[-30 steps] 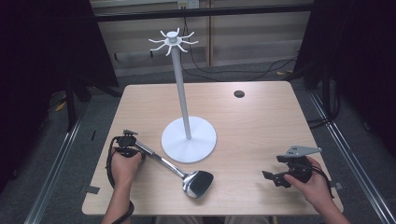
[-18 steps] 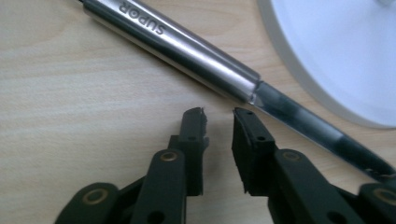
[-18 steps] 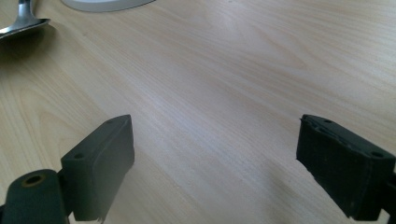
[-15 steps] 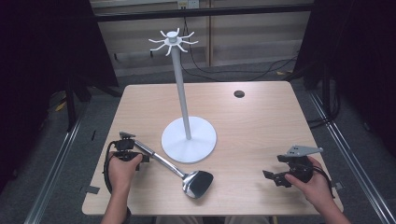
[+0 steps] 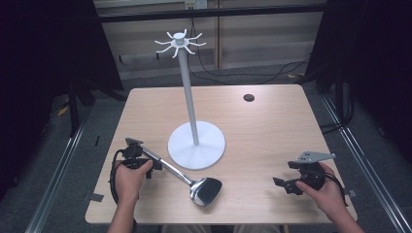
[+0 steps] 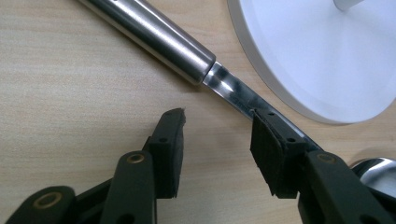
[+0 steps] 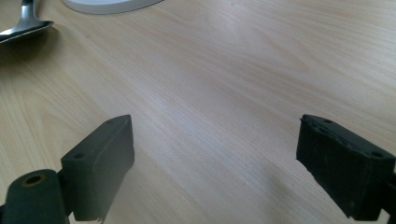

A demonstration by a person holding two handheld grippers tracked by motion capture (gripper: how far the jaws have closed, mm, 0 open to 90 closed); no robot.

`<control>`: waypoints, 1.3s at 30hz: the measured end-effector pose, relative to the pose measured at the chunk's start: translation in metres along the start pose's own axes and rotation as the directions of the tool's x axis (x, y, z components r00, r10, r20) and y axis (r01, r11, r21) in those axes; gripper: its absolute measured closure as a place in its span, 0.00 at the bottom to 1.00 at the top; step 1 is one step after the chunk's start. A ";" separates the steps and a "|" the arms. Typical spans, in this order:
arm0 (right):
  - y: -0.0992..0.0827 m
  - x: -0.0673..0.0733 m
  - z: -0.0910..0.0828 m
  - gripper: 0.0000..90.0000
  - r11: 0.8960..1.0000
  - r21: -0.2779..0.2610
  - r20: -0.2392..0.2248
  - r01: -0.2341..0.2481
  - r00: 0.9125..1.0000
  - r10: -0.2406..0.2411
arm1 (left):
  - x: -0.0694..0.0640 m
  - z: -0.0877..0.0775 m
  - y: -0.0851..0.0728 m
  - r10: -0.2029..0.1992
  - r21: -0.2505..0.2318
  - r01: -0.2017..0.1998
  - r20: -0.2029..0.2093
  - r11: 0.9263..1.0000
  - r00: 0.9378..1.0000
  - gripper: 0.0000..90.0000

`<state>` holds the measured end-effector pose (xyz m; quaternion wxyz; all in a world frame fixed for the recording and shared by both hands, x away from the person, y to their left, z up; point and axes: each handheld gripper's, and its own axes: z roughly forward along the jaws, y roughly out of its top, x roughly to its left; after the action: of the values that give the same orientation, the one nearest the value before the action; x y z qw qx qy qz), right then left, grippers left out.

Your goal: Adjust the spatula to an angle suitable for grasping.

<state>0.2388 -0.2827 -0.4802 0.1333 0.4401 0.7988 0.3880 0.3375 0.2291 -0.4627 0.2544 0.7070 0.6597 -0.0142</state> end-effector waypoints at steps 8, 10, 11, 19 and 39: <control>0.000 0.000 -0.001 0.12 1.000 -0.003 0.002 0.003 1.000 -0.003 | -0.013 0.006 0.008 -0.035 0.022 0.037 -0.057 0.999 0.998 0.57; 0.000 0.000 -0.001 0.12 1.000 -0.001 0.003 0.004 1.000 -0.004 | -0.017 0.009 0.009 -0.046 0.024 0.047 -0.070 0.999 0.997 0.56; 0.000 0.000 -0.001 0.12 1.000 -0.002 0.002 0.004 1.000 -0.004 | -0.018 0.011 0.010 -0.044 0.025 0.046 -0.077 0.999 0.996 0.55; 0.000 0.000 -0.002 0.12 1.000 -0.007 0.003 0.006 1.000 -0.006 | -0.024 0.021 0.010 -0.079 0.015 0.081 -0.098 0.997 0.992 0.52; 0.000 0.000 0.001 0.12 1.000 0.003 -0.003 0.009 1.000 -0.009 | -0.027 0.028 0.017 -0.134 0.001 0.135 -0.099 0.991 0.986 0.48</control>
<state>0.2393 -0.2821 -0.4807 0.1333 0.4361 0.8016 0.3867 0.3587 0.1938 -0.4716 0.2173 0.6618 0.7175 0.0013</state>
